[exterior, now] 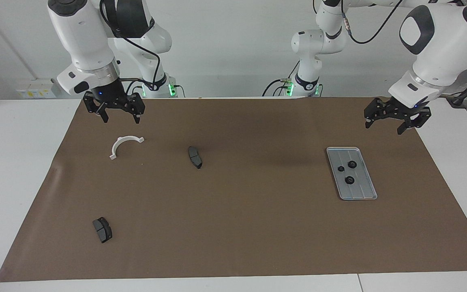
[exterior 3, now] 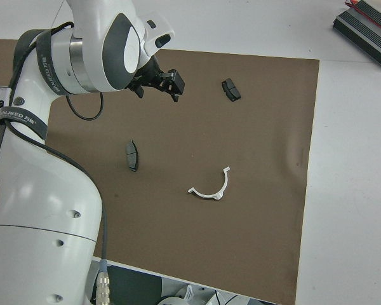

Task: Place bearing gear from tray to pile
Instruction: 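Lower the left gripper over a black gear on the metal tray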

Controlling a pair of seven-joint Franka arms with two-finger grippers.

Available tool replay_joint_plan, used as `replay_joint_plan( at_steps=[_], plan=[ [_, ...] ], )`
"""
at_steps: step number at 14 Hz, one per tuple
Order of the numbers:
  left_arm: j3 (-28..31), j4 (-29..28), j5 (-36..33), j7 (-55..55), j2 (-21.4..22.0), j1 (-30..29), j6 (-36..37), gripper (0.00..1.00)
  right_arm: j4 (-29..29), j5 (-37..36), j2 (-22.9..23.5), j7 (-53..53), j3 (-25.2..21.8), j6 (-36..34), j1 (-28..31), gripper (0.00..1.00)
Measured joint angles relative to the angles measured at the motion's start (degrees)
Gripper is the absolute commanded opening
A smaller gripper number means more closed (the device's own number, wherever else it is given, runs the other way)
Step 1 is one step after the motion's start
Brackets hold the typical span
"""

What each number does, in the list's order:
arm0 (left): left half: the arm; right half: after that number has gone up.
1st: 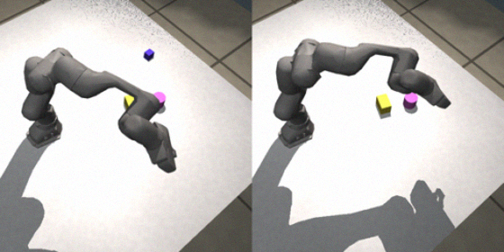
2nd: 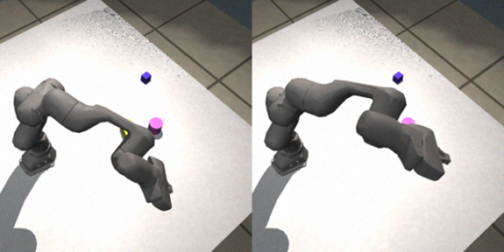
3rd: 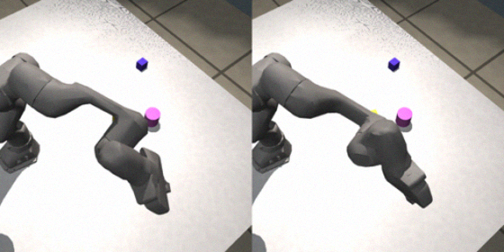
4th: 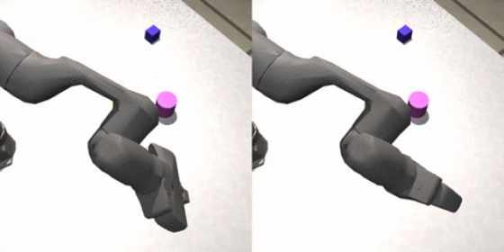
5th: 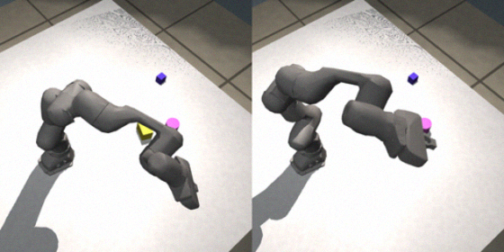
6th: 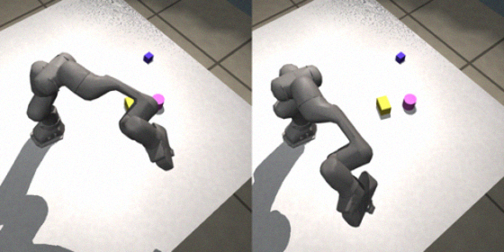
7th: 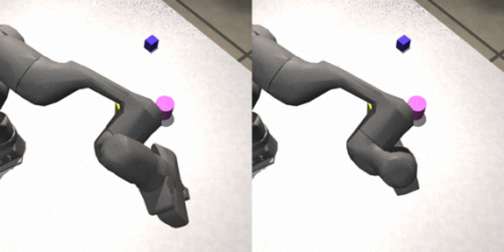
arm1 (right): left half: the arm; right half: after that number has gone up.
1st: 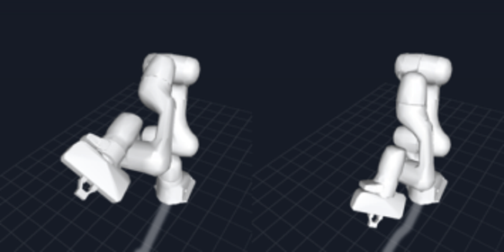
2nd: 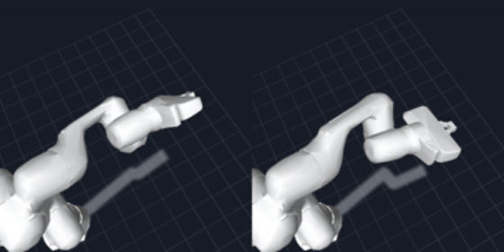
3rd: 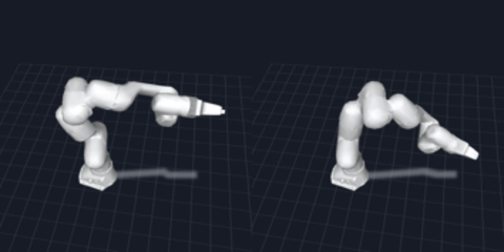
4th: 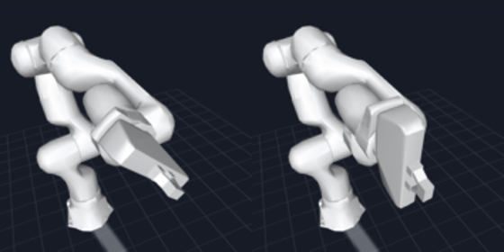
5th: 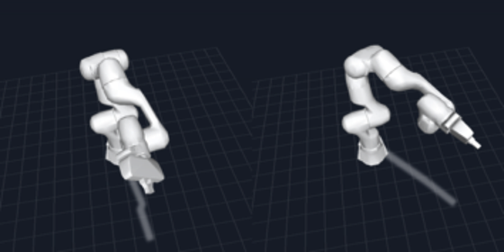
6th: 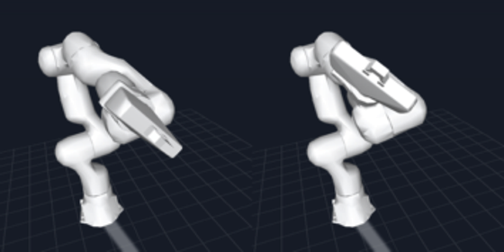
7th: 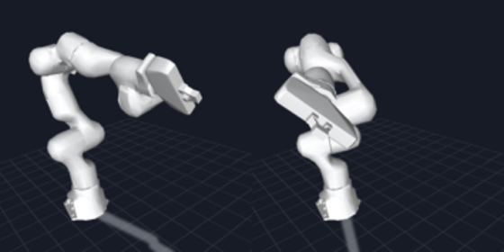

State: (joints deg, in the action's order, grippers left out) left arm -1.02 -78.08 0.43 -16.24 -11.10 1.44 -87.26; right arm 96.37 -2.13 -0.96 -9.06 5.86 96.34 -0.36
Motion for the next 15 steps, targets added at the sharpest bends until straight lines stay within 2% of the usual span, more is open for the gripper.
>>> replay_joint_plan(
  at_steps=[6,10,15],
  plan=[
    [0.01,0.25,0.00,0.50,0.03,0.08,-0.14,1.00,0.00,0.00,0.00,0.00,0.00,0.00,0.00,1.00],
    [0.03,0.55,0.09,10.54,0.49,0.09,-2.36,1.00,0.00,0.00,0.00,0.00,0.00,0.00,0.00,1.00],
    [0.18,-1.82,0.09,13.13,0.22,0.08,-4.41,1.00,0.01,0.00,0.00,0.00,0.00,0.00,0.00,1.00]
  ],
)
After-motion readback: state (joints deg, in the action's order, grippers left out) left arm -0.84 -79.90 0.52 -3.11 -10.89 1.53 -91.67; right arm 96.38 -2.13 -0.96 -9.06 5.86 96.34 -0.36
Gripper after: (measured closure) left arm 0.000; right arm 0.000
